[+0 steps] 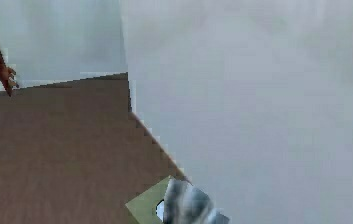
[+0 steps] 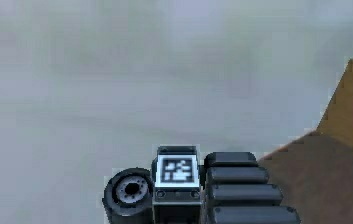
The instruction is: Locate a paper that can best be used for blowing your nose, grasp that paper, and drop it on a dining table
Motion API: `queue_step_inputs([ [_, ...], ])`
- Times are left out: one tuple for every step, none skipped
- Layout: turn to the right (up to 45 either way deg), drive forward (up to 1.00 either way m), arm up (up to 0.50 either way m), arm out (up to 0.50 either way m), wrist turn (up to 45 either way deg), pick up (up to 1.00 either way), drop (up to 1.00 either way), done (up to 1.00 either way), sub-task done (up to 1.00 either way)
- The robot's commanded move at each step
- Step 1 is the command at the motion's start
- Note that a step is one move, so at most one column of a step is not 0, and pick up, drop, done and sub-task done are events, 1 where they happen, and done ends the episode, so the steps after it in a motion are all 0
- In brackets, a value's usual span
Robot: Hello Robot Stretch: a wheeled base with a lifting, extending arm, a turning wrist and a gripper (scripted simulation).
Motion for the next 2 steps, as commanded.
queue_step_inputs([
  [-30.0,0.0,0.0,0.0,0.0,0.0,0.0,0.0,0.0],
  [0.0,0.75,0.0,0.0,0.0,0.0,0.0,0.0,0.0],
])
